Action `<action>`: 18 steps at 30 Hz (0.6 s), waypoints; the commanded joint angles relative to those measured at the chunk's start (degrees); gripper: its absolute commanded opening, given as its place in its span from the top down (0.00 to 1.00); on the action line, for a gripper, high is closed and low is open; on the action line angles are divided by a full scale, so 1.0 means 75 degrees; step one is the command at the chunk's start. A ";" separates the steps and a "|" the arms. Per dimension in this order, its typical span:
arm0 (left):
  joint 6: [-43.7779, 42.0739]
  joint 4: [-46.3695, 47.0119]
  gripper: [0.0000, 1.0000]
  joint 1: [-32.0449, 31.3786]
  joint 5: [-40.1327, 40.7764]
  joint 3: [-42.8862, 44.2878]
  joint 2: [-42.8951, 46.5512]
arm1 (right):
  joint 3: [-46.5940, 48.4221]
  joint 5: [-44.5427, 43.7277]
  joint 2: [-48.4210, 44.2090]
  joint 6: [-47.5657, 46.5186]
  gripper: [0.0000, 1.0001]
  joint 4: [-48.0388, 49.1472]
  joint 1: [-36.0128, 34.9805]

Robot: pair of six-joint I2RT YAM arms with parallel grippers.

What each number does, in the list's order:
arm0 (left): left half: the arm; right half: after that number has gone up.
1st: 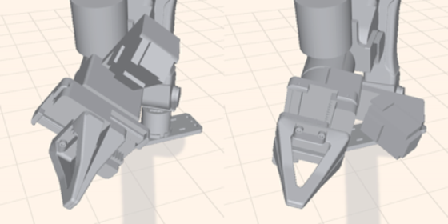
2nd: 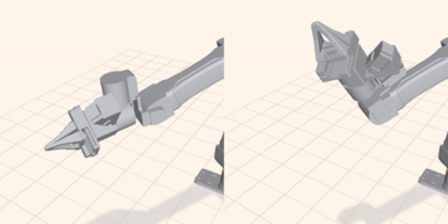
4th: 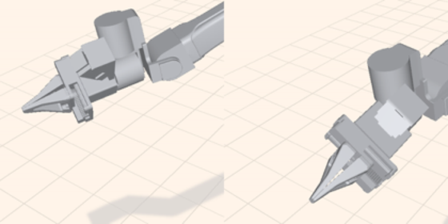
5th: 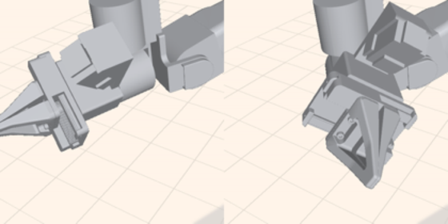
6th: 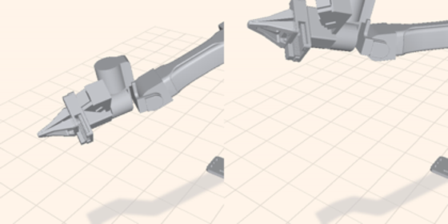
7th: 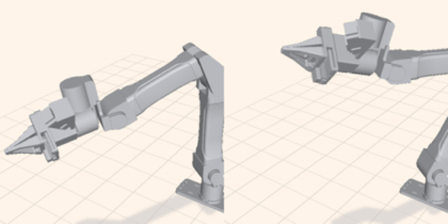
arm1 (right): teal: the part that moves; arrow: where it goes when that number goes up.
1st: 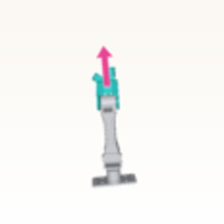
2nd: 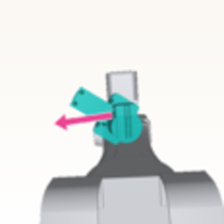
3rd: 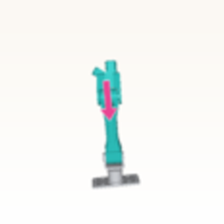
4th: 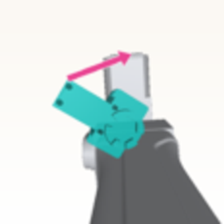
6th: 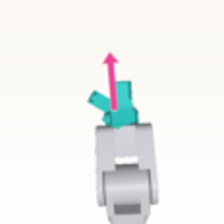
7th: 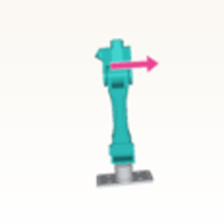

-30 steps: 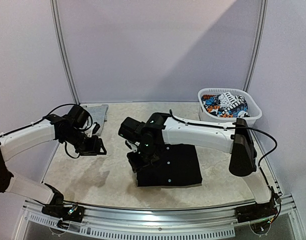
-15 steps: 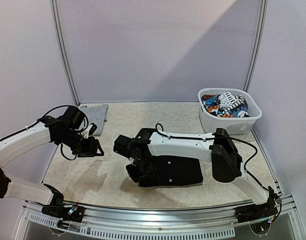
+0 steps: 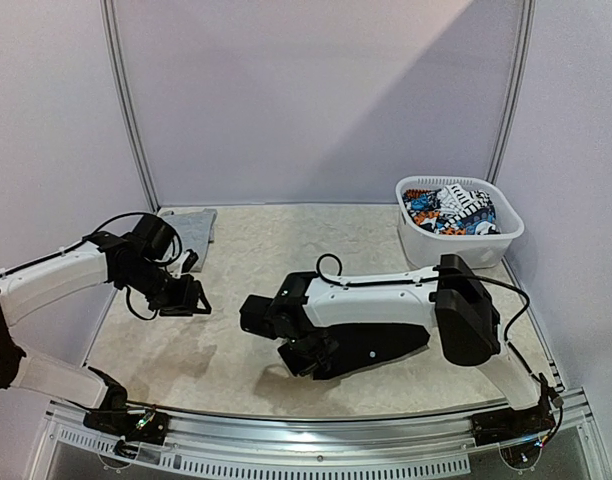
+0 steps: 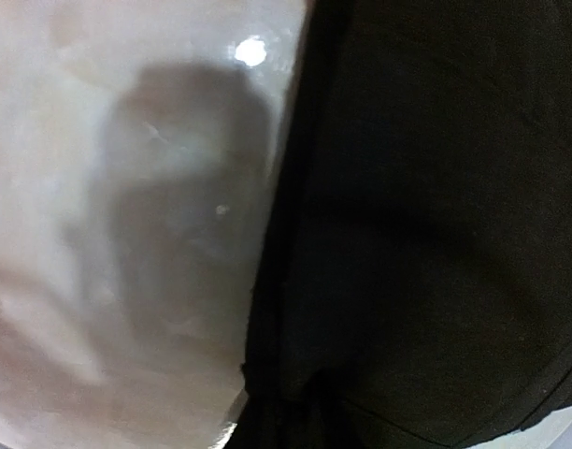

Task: Fold and stack the mixed laundry pile
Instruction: Pick up the square-folded shirt from the center of the board.

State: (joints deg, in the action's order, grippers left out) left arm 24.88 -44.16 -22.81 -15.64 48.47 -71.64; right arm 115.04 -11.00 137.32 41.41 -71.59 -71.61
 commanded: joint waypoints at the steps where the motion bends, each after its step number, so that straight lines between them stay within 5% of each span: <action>1: 0.0002 0.0197 0.47 0.0100 -0.0115 -0.0068 -0.0081 | -0.0583 -0.0177 0.0817 0.0073 0.93 -0.0380 0.0013; 6: 0.0332 0.0642 0.38 0.0099 -0.0652 -0.0387 -0.0071 | -0.0616 -0.0127 0.0413 0.0043 1.00 -0.0102 0.0013; 10: 0.1268 0.1717 0.02 0.0079 -0.1432 -0.0828 -0.0073 | -0.1033 0.0267 -0.0239 0.0046 1.00 0.0653 0.0152; 18: 0.3105 0.4235 0.00 -0.0045 -0.2239 -0.1625 -0.0588 | -0.1764 0.0640 -0.1450 0.0060 1.00 0.1349 0.0465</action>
State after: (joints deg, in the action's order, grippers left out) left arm 39.29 -25.74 -22.72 -28.08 38.76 -74.04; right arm 103.92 -9.28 129.84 41.80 -64.40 -69.52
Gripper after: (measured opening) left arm 0.995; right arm 0.030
